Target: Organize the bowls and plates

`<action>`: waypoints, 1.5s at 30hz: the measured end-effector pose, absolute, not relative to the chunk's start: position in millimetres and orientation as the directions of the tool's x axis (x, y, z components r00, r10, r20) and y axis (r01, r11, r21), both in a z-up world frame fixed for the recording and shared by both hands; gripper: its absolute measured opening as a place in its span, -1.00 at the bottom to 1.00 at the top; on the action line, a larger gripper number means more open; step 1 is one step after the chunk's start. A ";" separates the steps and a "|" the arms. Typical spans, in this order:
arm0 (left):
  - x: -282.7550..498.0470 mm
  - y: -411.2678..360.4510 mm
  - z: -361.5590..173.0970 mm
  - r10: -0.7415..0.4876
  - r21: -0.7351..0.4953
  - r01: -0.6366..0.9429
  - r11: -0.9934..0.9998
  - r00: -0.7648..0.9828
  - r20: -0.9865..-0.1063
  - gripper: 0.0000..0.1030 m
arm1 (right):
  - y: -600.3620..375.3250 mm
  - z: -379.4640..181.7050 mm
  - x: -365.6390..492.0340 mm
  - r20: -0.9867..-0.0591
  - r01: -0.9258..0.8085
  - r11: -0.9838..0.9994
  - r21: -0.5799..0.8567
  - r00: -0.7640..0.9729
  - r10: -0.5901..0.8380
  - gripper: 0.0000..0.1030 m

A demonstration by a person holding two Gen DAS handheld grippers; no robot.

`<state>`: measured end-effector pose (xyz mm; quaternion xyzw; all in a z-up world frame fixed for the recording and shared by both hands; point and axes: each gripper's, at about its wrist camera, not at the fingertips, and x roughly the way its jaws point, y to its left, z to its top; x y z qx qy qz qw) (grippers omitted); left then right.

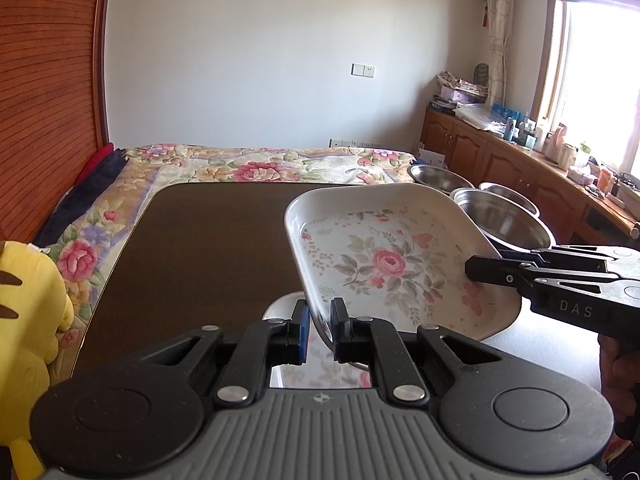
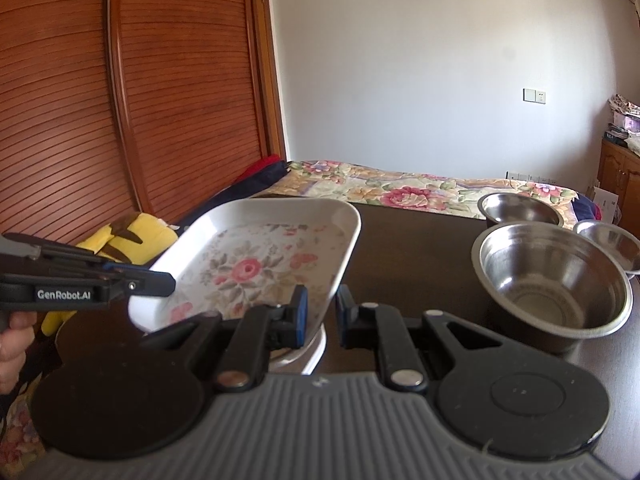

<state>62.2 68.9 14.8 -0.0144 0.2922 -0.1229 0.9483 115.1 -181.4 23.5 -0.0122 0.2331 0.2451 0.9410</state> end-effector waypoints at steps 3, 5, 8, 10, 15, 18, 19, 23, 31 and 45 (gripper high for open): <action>56.2 70.1 9.1 -0.241 -0.105 0.221 0.970 0.793 -0.560 -0.77 | -182.3 22.7 112.4 -0.450 -0.473 0.876 0.099 0.763 0.463 -0.67; 52.5 69.6 5.9 -0.239 -0.106 0.218 0.970 0.791 -0.563 -0.77 | -181.6 22.7 109.5 -0.449 -0.476 0.874 0.093 0.764 0.464 -0.67; 49.9 71.1 1.7 -0.244 -0.118 0.216 0.969 0.783 -0.572 -0.77 | -181.8 21.4 104.7 -0.448 -0.481 0.872 0.095 0.761 0.469 -0.67; 47.6 72.5 -1.4 -0.247 -0.122 0.216 0.969 0.778 -0.577 -0.77 | -181.5 19.9 101.9 -0.451 -0.484 0.870 0.095 0.758 0.471 -0.67; 45.3 75.7 -5.0 -0.242 -0.118 0.214 0.970 0.772 -0.587 -0.78 | -178.9 13.0 96.0 -0.461 -0.492 0.865 0.100 0.747 0.478 -0.67; 45.6 78.4 -7.5 -0.236 -0.119 0.205 0.971 0.769 -0.594 -0.78 | -176.5 8.3 94.2 -0.472 -0.498 0.860 0.107 0.736 0.485 -0.66; 45.7 79.5 -8.3 -0.233 -0.119 0.202 0.972 0.768 -0.596 -0.78 | -175.9 6.6 93.6 -0.476 -0.501 0.859 0.108 0.733 0.487 -0.66; 46.3 82.3 -11.3 -0.229 -0.122 0.195 0.973 0.765 -0.602 -0.78 | -175.3 2.1 92.4 -0.488 -0.505 0.855 0.113 0.722 0.491 -0.66; 52.1 83.2 -18.2 -0.229 -0.133 0.187 0.973 0.756 -0.613 -0.78 | -174.9 -1.1 95.1 -0.506 -0.503 0.856 0.117 0.711 0.487 -0.65; 46.0 83.2 -13.4 -0.198 -0.105 0.169 0.980 0.781 -0.592 -0.73 | -179.4 -1.7 92.0 -0.493 -0.518 0.845 0.134 0.705 0.510 -0.65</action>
